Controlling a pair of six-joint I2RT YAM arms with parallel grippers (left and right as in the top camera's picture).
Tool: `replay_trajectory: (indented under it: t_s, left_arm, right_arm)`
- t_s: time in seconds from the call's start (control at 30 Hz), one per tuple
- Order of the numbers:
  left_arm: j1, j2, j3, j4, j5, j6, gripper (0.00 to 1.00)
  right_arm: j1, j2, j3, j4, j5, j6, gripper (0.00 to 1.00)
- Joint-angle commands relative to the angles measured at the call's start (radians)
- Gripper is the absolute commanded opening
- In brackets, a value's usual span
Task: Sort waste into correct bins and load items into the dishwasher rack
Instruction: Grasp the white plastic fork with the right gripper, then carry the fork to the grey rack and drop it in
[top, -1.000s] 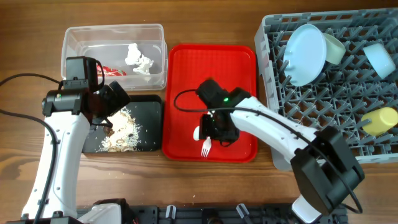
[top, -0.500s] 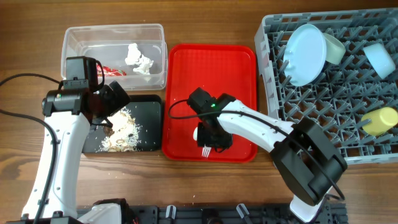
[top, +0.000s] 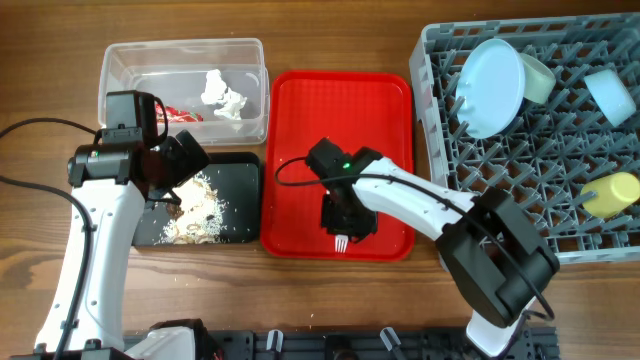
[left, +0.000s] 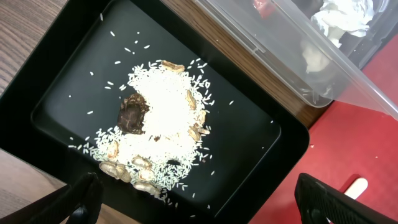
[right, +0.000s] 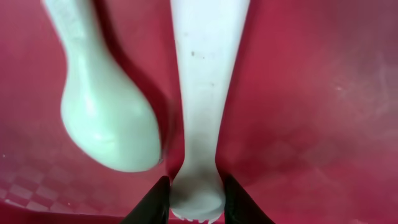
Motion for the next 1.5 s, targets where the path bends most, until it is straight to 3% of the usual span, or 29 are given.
replay_trajectory:
  t_s: [0.0, 0.27, 0.43, 0.67, 0.87, 1.2, 1.47]
  left_arm:
    - [0.005, -0.012, 0.005, 0.003, 0.008, -0.006, 1.0]
    - [0.005, -0.012, 0.005, 0.003, 0.008, -0.006, 1.0]
    - [0.005, -0.012, 0.005, 0.003, 0.008, -0.006, 1.0]
    - [0.005, -0.012, 0.005, 0.003, 0.008, -0.006, 1.0]
    - [0.005, -0.012, 0.005, 0.003, 0.008, -0.006, 1.0]
    - [0.005, -0.012, 0.005, 0.002, 0.008, -0.006, 1.0]
    - [0.005, -0.012, 0.005, 0.002, 0.008, -0.006, 1.0]
  right_arm:
    - [-0.049, 0.033, -0.008, -0.016, 0.021, -0.045, 0.21]
    - [-0.127, 0.021, 0.024, -0.056, 0.032, -0.19, 0.14]
    - [-0.182, -0.079, 0.094, -0.136, 0.109, -0.302, 0.13]
    - [-0.392, -0.341, 0.17, -0.203, 0.178, -0.555, 0.07]
    - [-0.579, -0.356, 0.154, -0.269, 0.185, -0.796, 0.07]
    - [-0.608, -0.257, 0.142, -0.301, 0.245, -0.821, 0.07]
    - [-0.609, -0.205, 0.142, -0.298, 0.326, -0.719, 0.07]
